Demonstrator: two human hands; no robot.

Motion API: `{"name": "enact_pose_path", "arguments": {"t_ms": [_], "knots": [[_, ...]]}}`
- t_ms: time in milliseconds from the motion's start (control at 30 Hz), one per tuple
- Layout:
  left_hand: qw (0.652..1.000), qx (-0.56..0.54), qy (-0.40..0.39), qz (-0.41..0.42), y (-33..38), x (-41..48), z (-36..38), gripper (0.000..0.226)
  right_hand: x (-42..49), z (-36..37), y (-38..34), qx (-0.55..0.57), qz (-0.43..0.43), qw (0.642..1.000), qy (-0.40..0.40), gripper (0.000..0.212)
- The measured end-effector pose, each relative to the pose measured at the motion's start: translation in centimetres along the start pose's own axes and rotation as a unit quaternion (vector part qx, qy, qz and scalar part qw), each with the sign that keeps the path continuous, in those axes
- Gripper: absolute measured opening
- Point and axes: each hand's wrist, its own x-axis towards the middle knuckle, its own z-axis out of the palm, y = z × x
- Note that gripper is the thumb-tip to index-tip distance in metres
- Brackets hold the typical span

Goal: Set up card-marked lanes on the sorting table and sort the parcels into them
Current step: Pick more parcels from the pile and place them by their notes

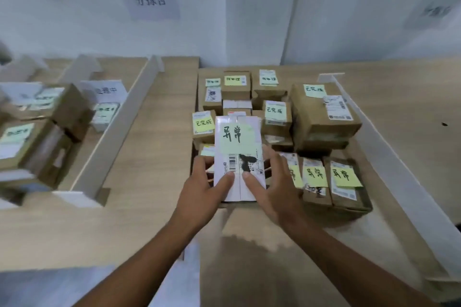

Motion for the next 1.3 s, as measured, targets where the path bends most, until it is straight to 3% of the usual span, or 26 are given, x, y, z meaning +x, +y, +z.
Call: {"name": "enact_pose_path", "arguments": {"t_ms": [167,300,567,800,1000,1300], "knots": [[0.994,0.02,0.1,0.031,-2.2,-5.0,-17.4,0.057,-0.7,14.2,-10.9,0.07,-0.085,0.99,-0.086,0.056],[0.984,0.055,0.165,0.039,-4.6,-10.6,-30.9,0.055,-3.4,26.5,-19.0,0.081,-0.146,0.978,-0.123,0.058],[0.95,0.083,0.3,-0.021,-9.9,-17.8,-50.9,0.059,-8.1,46.6,-31.7,0.095,-0.175,0.96,-0.198,0.068],[0.946,0.087,0.311,-0.032,-16.1,-14.4,-61.3,0.057,-5.2,59.1,-34.4,0.048,-0.157,0.963,-0.215,0.066],[0.936,0.142,0.318,-0.046,-21.9,-7.7,-70.1,0.052,-0.3,71.8,-33.9,0.092,-0.117,0.956,-0.254,0.064],[0.96,0.123,0.228,-0.107,-28.0,1.3,-83.5,0.042,5.5,85.8,-35.3,0.069,-0.058,0.958,-0.272,0.084]]}}
